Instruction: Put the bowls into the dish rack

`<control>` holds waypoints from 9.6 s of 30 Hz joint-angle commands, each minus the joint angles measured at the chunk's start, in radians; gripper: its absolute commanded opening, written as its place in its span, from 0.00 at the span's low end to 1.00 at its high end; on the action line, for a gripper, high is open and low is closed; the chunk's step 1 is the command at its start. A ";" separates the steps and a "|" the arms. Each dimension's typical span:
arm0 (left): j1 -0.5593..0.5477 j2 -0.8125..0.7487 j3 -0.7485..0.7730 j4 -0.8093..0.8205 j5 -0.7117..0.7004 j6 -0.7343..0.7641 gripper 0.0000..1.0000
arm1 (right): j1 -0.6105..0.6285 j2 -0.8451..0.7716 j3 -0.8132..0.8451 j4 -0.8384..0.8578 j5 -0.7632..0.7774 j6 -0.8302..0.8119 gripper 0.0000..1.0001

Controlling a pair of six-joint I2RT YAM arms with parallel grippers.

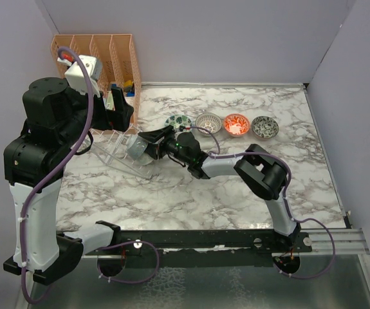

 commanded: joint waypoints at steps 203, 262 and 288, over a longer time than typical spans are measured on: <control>-0.059 0.001 0.098 0.011 -0.090 0.050 0.99 | 0.050 0.109 0.183 0.219 0.132 -0.075 0.11; -0.098 0.015 0.087 0.012 -0.130 0.068 0.99 | 0.000 -0.245 -0.002 -0.453 -0.035 -0.130 0.49; -0.107 0.041 0.085 0.008 -0.137 0.069 0.99 | -0.407 -0.357 0.362 -1.511 0.343 -1.467 0.55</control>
